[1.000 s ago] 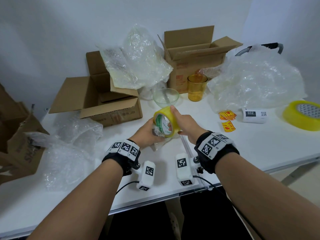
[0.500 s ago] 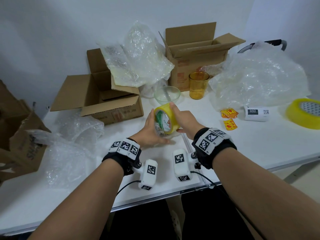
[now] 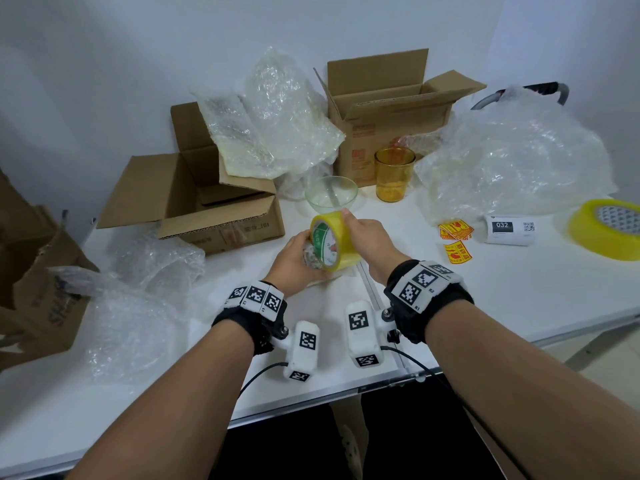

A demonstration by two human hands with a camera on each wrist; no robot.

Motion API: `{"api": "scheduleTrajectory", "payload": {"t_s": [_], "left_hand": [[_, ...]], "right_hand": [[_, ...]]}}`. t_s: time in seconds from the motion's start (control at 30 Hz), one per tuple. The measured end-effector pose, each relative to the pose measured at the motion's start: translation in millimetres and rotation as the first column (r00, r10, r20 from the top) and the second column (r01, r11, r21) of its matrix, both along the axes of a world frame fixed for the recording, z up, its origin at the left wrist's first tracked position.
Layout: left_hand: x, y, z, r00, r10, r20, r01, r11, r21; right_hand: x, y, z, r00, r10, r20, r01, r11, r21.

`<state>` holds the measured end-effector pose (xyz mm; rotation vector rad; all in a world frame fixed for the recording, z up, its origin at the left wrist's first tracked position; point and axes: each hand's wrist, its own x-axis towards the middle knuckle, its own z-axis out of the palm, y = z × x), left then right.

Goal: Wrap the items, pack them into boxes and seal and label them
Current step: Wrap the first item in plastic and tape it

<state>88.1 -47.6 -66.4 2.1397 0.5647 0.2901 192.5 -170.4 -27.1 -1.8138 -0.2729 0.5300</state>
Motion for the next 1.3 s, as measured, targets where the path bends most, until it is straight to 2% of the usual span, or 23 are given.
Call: {"api": "scheduleTrajectory", "payload": {"t_s": [0.3,0.47,0.63,0.83,1.0,1.17,1.3], "left_hand": [[-1,-2,7,1.000,0.024,0.002,-0.024,0.998,-0.059],[0,-3,6,0.999,0.046,0.009,-0.045,0.997,-0.056],[1,-1,5,0.999,0.054,-0.003,-0.054,0.997,-0.061],[2,-4,5,0.995,0.097,-0.003,-0.097,0.989,-0.116],[7,0,-1,0.995,0.096,-0.029,-0.097,0.995,-0.034],[7,-2,4,0.992,0.107,-0.072,-0.098,0.988,0.115],[9,-2,4,0.992,0.094,-0.086,-0.087,0.992,0.090]], "right_hand": [[-1,1,16,1.000,0.026,0.018,-0.026,1.000,0.002],[-6,-1,21,0.997,0.065,0.049,-0.062,0.997,-0.054],[-13,-3,17,0.995,0.094,0.031,-0.094,0.995,-0.014],[-15,-3,22,0.990,0.126,0.059,-0.121,0.990,-0.079],[-15,-4,33,0.983,0.149,0.106,-0.129,0.977,-0.169],[-16,-9,40,0.982,0.163,0.097,-0.139,0.967,-0.213],[-18,-15,42,0.984,0.164,0.071,-0.143,0.961,-0.238]]}}
